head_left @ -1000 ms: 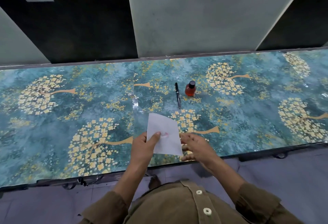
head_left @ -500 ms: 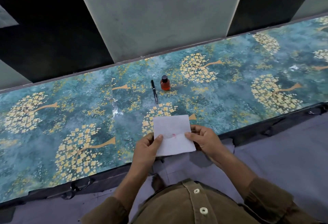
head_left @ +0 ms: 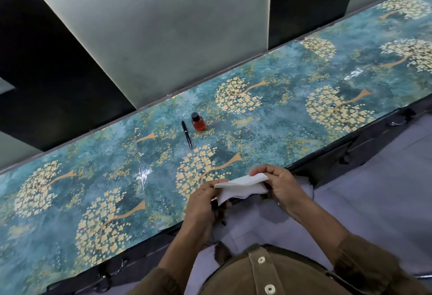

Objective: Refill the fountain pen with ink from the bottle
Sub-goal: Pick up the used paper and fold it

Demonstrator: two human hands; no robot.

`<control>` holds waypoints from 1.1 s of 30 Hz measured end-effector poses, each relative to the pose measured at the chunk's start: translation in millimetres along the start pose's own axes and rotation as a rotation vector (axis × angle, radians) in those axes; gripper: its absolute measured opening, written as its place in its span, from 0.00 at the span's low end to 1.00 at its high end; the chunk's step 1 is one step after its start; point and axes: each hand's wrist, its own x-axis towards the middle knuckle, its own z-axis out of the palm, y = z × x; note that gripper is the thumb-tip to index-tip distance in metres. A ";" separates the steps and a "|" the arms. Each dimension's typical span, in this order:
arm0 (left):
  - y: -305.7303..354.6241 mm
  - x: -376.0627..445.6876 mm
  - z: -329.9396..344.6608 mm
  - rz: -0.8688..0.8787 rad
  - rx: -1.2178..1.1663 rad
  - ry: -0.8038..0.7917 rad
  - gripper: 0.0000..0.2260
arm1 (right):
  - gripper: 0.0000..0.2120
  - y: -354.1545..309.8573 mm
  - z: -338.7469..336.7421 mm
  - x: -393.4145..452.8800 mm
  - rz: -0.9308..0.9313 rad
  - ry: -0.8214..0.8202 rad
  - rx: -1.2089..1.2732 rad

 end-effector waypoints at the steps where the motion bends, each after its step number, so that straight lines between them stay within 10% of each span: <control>1: 0.8 -1.2 3.5 -0.017 -0.011 0.001 0.12 | 0.21 0.3 -3.4 -1.8 0.008 0.008 -0.013; 13: -52.4 9.4 51.1 -0.114 0.480 -0.028 0.09 | 0.11 60.7 -92.7 -47.6 0.120 0.084 -0.292; 21: -116.4 33.2 89.6 -0.305 0.716 -0.109 0.10 | 0.10 141.9 -182.3 -65.4 0.339 0.415 -0.297; 33: -204.4 147.6 171.6 -0.439 0.676 -0.094 0.05 | 0.12 306.5 -298.4 42.3 0.704 0.635 -0.142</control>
